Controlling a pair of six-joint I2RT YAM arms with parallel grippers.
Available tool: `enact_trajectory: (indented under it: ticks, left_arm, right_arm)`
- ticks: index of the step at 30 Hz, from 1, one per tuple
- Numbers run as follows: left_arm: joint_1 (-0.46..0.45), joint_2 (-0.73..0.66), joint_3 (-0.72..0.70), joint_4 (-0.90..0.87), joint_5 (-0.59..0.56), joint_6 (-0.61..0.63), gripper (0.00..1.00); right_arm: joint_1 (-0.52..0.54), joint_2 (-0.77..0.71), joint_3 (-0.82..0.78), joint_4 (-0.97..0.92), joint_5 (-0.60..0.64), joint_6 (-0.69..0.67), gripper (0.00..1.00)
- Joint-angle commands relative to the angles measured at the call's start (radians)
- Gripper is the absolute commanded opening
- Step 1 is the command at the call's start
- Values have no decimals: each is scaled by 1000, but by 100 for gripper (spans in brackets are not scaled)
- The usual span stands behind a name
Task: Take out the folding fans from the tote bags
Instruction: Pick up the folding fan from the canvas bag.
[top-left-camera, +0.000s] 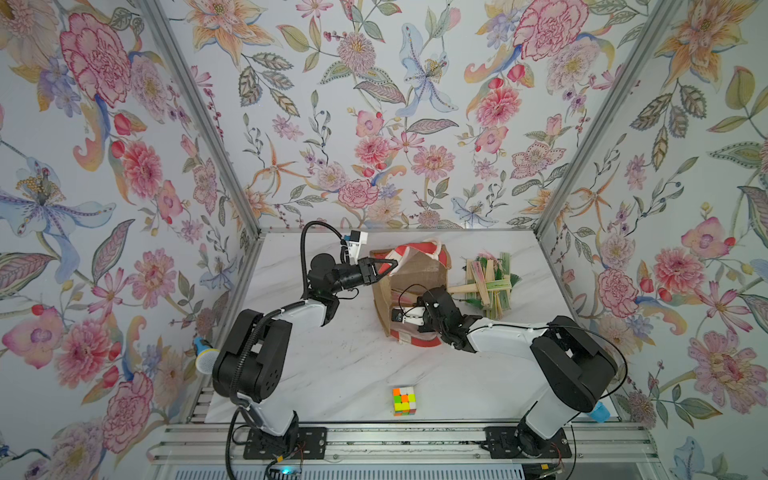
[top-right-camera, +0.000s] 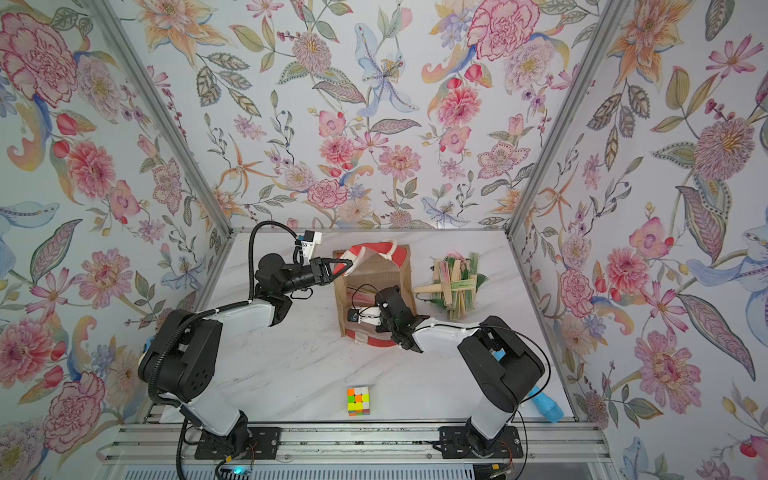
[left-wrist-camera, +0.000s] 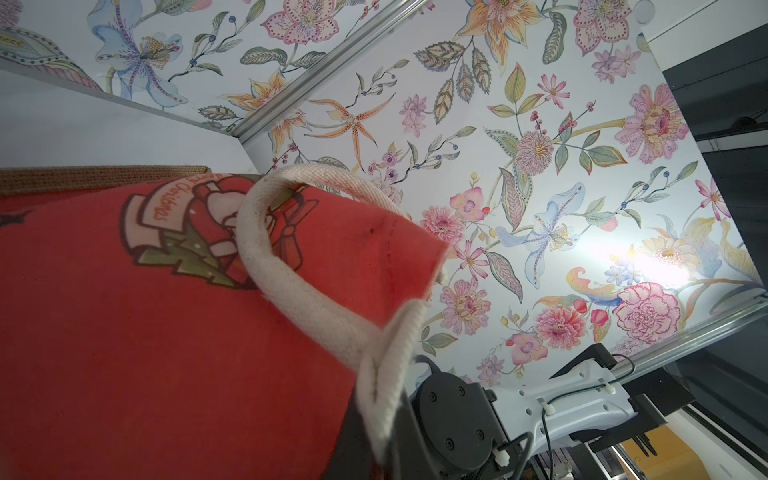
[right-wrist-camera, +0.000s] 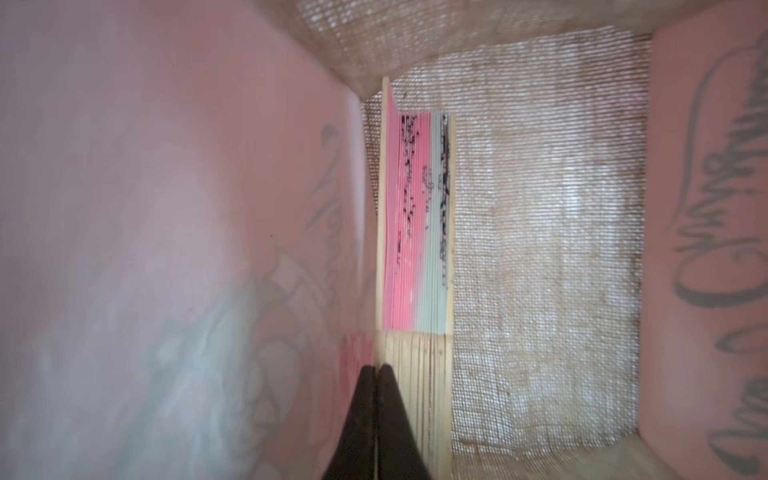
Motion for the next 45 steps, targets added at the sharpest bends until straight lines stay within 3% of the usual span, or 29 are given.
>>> enact_trajectory:
  ticks: [1,9,22,37,45]
  left_arm:
    - [13,-52,18,-114,-46,105,0]
    - [16,-33,38,-91,-68,62,0]
    - [78,63,8,274,-87,-254,0]
    - [103,81,8,292,-162,-319,0]
    - [113,91,1,310,-203,-342,0]
  right_arm:
    - [-9,-50,-25,23,-23,57,0]
    - [-8,-151,-70,44,-16,84,0]
    - [4,-346,-41,-194,-55,239,0]
    - [6,-662,-27,-409,-124,391,0]
    - [-165,-816,-35,-401,-322,554,0]
